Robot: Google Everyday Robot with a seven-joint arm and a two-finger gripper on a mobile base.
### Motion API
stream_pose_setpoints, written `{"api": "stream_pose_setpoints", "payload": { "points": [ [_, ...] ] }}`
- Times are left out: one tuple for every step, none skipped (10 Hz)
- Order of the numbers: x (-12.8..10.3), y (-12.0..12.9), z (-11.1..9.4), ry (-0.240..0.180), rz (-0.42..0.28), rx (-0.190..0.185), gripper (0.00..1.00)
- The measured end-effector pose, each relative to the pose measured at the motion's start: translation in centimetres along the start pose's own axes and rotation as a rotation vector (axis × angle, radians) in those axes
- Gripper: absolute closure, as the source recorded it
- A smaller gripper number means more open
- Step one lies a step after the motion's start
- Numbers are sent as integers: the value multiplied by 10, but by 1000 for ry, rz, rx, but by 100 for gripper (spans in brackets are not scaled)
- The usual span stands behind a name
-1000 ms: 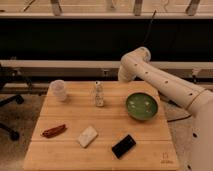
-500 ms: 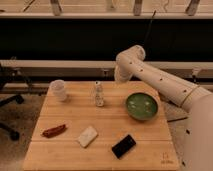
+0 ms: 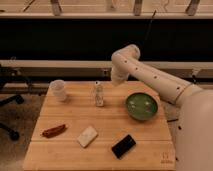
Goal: Knock the bottle over
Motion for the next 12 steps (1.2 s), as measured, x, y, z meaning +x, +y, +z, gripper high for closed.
{"api": "stream_pose_setpoints", "payload": {
  "points": [
    [-3,1,2,-4,-18,-10,82],
    [-6,1,4,-6,-36,-19,82],
    [-10,0,5,-10,-54,-26,82],
    [-17,-1,7,-15,-79,-37,82],
    [-21,-2,7,-17,-97,-42,82],
    [-30,-6,7,-21,-125,-49,82],
    [-38,-11,6,-23,-149,-52,82],
    [-43,-14,4,-23,-172,-57,82],
    [-48,-16,2,-24,-189,-60,82],
    [-58,-21,-1,-26,-217,-63,82],
    [-65,-24,-3,-28,-236,-63,82],
    [-69,-27,-5,-27,-250,-65,82]
  ]
}}
